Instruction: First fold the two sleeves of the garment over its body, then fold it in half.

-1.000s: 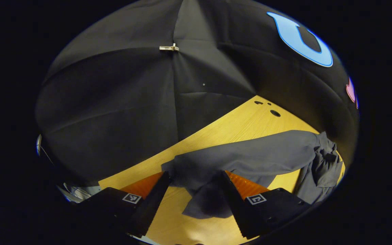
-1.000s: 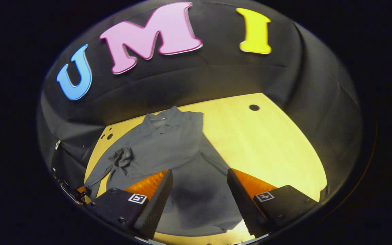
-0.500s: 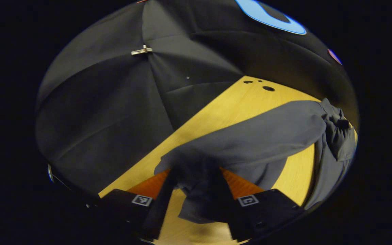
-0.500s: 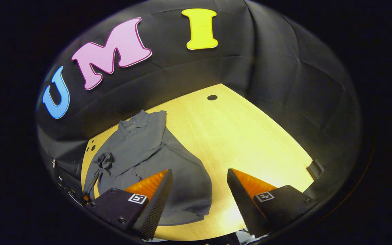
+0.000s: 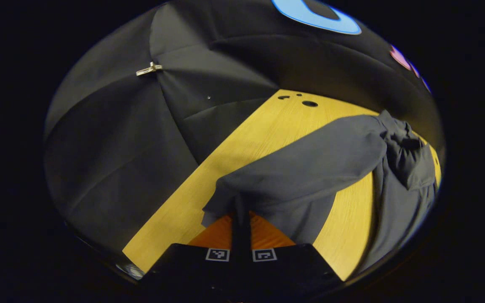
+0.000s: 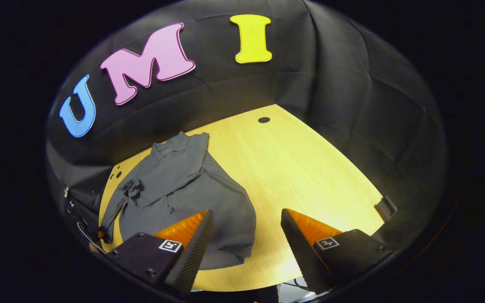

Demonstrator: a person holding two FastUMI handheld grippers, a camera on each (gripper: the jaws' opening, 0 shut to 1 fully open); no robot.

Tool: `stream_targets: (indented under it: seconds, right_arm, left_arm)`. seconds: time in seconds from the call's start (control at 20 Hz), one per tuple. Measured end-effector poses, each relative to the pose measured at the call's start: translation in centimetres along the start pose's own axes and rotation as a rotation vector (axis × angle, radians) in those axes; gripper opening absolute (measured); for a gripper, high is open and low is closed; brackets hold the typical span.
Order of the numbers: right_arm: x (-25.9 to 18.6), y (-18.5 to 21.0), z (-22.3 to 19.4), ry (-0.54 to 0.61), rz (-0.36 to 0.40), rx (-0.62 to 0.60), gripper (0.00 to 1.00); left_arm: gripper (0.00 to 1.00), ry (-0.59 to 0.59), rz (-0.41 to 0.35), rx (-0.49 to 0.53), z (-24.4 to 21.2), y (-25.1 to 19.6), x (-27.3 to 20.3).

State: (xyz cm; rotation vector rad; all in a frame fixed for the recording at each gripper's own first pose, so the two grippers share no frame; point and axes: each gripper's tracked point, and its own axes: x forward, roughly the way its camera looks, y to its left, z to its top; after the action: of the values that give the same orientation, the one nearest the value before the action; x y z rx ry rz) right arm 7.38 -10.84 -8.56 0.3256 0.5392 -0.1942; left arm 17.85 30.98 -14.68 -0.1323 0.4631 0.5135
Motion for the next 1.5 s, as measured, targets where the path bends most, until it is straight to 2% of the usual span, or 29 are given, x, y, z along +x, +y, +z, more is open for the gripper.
stream_targets:
  seconds: [0.05,0.15,0.2,0.3,0.5,0.7,0.85,1.0,1.05,1.1,1.4,1.45,1.5]
  right_arm:
    - [0.3,0.2,-0.5,0.019,0.011,0.01,0.99]
    - [1.2,0.2,-0.7,0.032,0.02,0.032,0.99]
    - [1.5,0.3,-0.7,0.033,0.026,0.035,0.99]
    - [2.1,0.2,-0.9,0.044,0.039,0.02,0.99]
    - [3.1,-0.3,-1.3,0.064,0.055,-0.022,0.99]
    - [4.1,-0.8,-2.3,0.097,0.073,-0.009,0.99]
    - [5.1,-1.4,-3.0,0.121,0.078,0.005,0.99]
    - [5.9,-1.7,-3.7,0.145,0.084,0.009,0.99]
    - [6.2,-1.8,-3.9,0.152,0.086,0.009,0.99]
    - [6.4,-1.9,-4.3,0.165,0.089,0.009,0.99]
    - [7.2,-1.6,-5.9,0.205,0.106,0.009,0.99]
    - [7.3,-1.7,-6.1,0.212,0.105,0.003,0.99]
    - [7.3,-1.8,-6.4,0.219,0.105,-0.001,0.99]
  left_arm:
    - [0.02,-0.009,-0.005,-0.027,1.0,-0.1,-0.8]
    - [0.06,-0.042,-0.015,-0.043,2.9,-0.6,-2.0]
    - [0.02,-0.066,-0.024,-0.04,4.3,-1.4,-2.9]
    - [0.05,-0.115,-0.066,-0.032,7.0,-4.0,-4.6]
    - [0.05,-0.218,-0.183,0.011,12.4,-10.9,-7.9]
    - [0.05,-0.266,-0.327,0.035,15.6,-20.4,-11.0]
    - [0.05,-0.265,-0.436,0.078,15.6,-27.9,-12.3]
    - [0.05,-0.241,-0.56,0.079,14.0,-35.3,-13.7]
    - [0.02,-0.227,-0.591,0.081,13.3,-37.6,-14.1]
    - [0.05,-0.211,-0.62,0.087,12.5,-39.6,-14.3]
    - [0.06,-0.148,-0.727,0.121,8.9,-50.5,-15.6]
    - [0.02,-0.147,-0.742,0.126,8.5,-52.0,-16.0]
    - [0.05,-0.144,-0.761,0.13,8.0,-53.4,-16.4]
